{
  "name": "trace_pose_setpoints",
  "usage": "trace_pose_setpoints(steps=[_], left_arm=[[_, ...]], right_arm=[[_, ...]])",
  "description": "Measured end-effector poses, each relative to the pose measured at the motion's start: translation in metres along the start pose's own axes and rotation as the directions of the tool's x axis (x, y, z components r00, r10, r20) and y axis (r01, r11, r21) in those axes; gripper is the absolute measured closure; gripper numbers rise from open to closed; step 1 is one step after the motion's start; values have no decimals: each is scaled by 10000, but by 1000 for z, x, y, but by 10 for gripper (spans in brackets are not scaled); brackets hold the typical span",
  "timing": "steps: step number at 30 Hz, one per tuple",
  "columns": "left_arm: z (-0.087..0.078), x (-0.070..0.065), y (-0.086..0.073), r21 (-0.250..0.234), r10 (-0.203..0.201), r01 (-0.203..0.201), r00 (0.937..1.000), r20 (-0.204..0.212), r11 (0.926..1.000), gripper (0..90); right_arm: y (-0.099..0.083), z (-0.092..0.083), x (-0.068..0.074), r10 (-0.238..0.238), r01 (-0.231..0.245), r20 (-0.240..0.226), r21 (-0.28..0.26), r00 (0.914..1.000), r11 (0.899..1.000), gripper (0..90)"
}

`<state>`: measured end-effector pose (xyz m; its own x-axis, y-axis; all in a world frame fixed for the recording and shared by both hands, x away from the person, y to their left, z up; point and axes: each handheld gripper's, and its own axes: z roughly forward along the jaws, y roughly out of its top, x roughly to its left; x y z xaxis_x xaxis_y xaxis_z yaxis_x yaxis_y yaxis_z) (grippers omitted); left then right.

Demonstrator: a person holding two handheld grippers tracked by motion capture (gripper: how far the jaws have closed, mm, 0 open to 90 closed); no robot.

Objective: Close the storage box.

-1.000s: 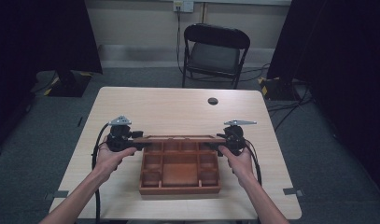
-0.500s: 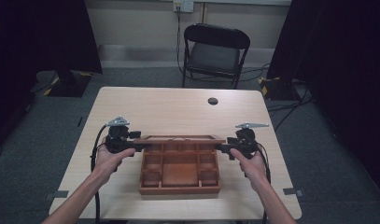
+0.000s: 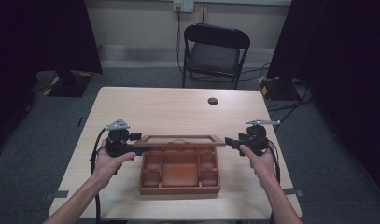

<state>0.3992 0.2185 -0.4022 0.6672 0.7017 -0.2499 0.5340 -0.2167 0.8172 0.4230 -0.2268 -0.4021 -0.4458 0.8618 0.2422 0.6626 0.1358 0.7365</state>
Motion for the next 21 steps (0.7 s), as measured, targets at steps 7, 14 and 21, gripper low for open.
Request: trace_pose_setpoints(steps=[7,14,21], left_arm=[[-1,0,-3,125,88,-87,9999,-128,9999,186],[-1,1,-5,108,217,-216,9996,-156,9997,163],[0,0,-10,59,132,-130,9996,-234,9999,156]], right_arm=[[16,-9,6,-222,215,-400,-186,9990,9996,363],[40,-20,30,-691,571,-1416,-872,9875,9946,426],[68,-26,69,-1731,1421,-2793,-1278,9445,9816,467]])
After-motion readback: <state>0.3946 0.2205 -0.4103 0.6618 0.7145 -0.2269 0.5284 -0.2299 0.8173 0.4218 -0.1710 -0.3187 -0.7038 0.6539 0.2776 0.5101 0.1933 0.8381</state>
